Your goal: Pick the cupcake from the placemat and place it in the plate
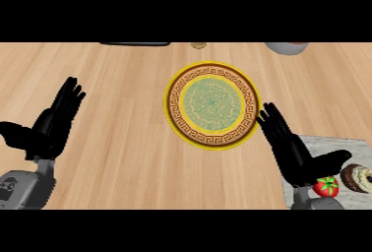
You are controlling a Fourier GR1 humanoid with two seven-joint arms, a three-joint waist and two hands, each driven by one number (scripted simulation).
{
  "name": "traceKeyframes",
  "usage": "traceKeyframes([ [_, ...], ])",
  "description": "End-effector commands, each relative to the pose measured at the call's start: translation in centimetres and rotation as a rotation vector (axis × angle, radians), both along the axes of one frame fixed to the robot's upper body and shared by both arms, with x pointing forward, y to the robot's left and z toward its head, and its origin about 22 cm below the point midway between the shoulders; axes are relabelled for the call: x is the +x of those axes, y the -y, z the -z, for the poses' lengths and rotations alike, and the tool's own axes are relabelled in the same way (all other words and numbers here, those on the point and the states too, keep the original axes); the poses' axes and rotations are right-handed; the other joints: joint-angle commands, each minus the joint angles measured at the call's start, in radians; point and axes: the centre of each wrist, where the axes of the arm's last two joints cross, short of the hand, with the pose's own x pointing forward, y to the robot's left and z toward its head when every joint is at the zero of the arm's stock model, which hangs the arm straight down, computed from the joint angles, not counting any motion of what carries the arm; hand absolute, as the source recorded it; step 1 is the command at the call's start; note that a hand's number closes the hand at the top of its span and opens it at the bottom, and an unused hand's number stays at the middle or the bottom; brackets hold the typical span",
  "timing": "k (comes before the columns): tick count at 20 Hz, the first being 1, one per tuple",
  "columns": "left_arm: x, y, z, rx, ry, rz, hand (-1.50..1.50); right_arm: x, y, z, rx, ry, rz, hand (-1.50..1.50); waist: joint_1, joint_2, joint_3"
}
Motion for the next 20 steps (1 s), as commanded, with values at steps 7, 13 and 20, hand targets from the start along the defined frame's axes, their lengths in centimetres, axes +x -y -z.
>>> traceKeyframes([
  [7, 1.4, -0.1, -4.3, 0.124, 0.119, 0.038, 0.00, 2.6, 7.4, -8.5, -0.805, 0.280, -0.228, 1.50, -0.046, -0.027, -0.011],
  [13, 2.0, 1.7, -6.9, 0.133, 0.137, 0.066, 0.00, -3.0, 8.1, 1.3, -0.683, 0.271, -0.027, -1.50, -0.034, 0.016, 0.028],
  [20, 1.4, -0.3, -5.7, 0.132, 0.136, 0.068, 0.00, -3.8, 11.4, -1.1, -0.486, 0.467, 0.104, -1.50, -0.029, 0.015, 0.025],
])
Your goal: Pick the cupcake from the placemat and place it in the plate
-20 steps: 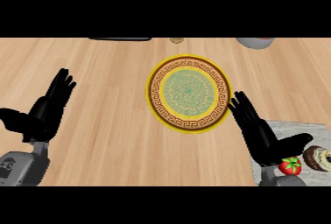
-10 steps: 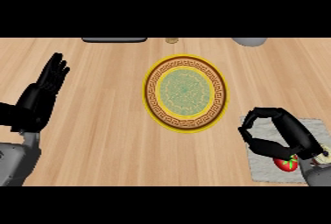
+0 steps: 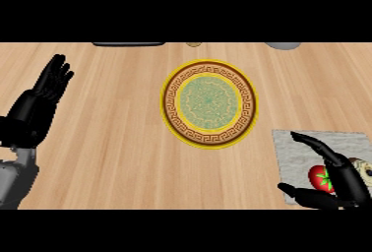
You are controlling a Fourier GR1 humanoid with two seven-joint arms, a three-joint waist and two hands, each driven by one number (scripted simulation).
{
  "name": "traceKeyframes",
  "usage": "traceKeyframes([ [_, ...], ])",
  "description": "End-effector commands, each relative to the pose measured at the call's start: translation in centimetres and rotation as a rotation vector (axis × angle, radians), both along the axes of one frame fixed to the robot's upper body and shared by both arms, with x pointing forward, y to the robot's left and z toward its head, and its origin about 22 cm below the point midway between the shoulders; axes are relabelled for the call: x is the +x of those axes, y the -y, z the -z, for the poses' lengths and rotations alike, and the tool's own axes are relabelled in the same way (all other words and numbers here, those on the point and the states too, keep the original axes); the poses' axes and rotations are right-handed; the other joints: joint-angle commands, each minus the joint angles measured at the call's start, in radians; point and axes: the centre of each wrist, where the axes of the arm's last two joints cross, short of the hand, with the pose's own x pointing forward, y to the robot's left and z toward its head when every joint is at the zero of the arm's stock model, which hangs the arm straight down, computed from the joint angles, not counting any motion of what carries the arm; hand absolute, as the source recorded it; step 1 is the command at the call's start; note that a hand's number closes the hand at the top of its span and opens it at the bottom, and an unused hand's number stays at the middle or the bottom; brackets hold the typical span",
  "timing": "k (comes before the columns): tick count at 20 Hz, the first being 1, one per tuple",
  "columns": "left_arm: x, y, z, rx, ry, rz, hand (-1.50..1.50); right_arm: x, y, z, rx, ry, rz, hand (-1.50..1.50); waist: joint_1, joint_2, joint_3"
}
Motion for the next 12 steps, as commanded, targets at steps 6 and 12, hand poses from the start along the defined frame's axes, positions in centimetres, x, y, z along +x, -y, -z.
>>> traceKeyframes([
  [6, 0.1, 0.0, -1.1, 0.006, 0.016, -0.006, 0.00, -0.7, 6.2, -8.4, -0.227, 0.100, 0.104, -1.50, -0.001, 0.001, -0.002],
  [12, 0.7, 0.5, -1.0, 0.013, 0.007, -0.016, 0.00, -1.1, 9.4, -14.6, -0.654, -0.180, 0.168, -1.50, -0.011, 0.006, -0.006],
])
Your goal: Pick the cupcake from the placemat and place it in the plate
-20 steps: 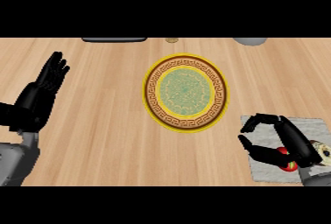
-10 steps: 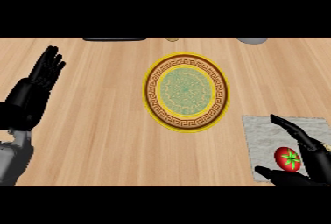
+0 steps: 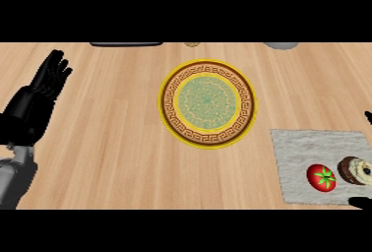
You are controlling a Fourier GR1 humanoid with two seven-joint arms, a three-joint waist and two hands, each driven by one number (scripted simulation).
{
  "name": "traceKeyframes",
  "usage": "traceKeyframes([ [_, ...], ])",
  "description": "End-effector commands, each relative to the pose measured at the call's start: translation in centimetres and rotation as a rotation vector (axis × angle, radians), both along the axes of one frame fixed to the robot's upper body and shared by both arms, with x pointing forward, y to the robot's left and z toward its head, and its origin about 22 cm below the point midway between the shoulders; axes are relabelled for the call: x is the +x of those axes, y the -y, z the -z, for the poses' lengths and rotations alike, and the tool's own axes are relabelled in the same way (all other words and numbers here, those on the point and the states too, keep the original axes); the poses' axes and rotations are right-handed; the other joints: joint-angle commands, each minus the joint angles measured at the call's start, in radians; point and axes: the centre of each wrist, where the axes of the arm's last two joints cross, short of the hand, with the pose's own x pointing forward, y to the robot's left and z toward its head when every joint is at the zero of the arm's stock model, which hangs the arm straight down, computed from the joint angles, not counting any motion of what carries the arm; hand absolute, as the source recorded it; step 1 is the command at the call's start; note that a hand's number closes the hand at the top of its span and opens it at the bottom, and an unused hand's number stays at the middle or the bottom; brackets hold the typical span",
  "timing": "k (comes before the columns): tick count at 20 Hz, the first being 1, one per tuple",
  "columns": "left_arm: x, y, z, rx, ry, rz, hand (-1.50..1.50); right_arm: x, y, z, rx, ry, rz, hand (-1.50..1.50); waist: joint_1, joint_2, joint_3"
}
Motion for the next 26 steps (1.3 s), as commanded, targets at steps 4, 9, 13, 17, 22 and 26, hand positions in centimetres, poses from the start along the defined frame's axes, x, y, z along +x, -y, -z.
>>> traceKeyframes([
  [4, -0.6, 0.4, 0.3, 0.001, -0.007, 0.021, 0.00, -0.3, 0.4, -4.5, -0.406, -0.348, 0.083, -1.50, 0.017, 0.001, -0.001],
  [9, -0.2, 0.3, 1.0, 0.001, 0.002, 0.020, 0.00, 0.3, -0.9, -7.0, -0.511, -0.545, 0.058, -1.50, 0.018, 0.003, 0.001],
  [13, -0.4, 1.7, 0.0, 0.001, 0.006, 0.029, 0.00, 1.5, -2.3, -5.5, -0.552, -0.596, 0.072, -1.50, 0.027, 0.003, 0.004],
  [17, 0.2, 0.0, 0.7, 0.008, 0.006, 0.020, 0.00, 1.7, -0.7, -1.9, -0.568, -0.585, 0.124, -1.50, 0.020, 0.004, 0.004],
  [22, -1.2, 0.7, 0.9, -0.006, -0.008, 0.026, 0.00, 3.4, -0.6, -2.5, -0.648, -0.622, 0.187, -1.50, 0.025, 0.003, 0.004],
  [26, 0.0, 1.7, 0.9, 0.009, 0.003, 0.044, 0.00, 4.7, 0.8, -0.5, -0.659, -0.687, 0.220, -1.50, 0.025, 0.005, 0.004],
])
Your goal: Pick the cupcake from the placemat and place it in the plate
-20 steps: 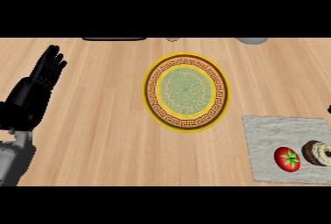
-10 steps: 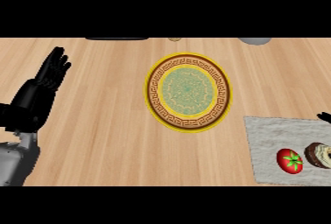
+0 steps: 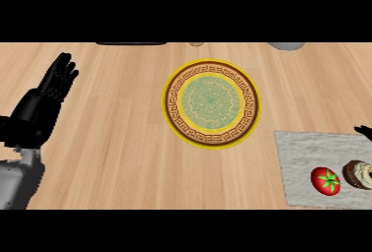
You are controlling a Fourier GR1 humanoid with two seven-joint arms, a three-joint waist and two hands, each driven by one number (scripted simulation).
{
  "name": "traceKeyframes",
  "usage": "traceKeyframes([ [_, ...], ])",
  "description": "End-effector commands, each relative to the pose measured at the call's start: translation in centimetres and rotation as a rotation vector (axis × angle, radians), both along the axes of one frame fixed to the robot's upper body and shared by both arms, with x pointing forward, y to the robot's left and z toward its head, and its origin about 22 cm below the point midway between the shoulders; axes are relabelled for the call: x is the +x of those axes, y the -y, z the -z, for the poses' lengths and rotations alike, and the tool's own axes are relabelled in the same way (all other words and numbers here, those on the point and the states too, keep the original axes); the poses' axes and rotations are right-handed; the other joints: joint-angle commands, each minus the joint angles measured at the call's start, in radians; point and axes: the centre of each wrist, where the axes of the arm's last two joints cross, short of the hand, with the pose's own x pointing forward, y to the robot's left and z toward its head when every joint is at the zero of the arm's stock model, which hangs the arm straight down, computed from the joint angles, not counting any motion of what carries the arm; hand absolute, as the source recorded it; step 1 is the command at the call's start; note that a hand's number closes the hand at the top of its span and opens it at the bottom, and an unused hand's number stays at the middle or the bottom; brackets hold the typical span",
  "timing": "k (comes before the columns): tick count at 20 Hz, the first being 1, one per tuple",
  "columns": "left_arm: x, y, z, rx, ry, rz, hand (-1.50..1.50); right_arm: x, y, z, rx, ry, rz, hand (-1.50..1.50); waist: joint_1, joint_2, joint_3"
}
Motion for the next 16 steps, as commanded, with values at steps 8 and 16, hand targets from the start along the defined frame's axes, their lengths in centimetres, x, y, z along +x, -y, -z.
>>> traceKeyframes([
  [8, -0.7, 0.0, -0.2, 0.016, -0.002, -0.010, 0.00, 0.9, 2.4, 5.2, -0.008, -0.071, 0.030, -1.50, 0.002, -0.001, 0.000],
  [16, -0.4, 0.1, 1.1, -0.008, -0.012, 0.008, 0.00, 0.4, 0.7, 8.1, -0.053, -0.127, 0.041, -1.50, -0.005, -0.001, 0.000],
])
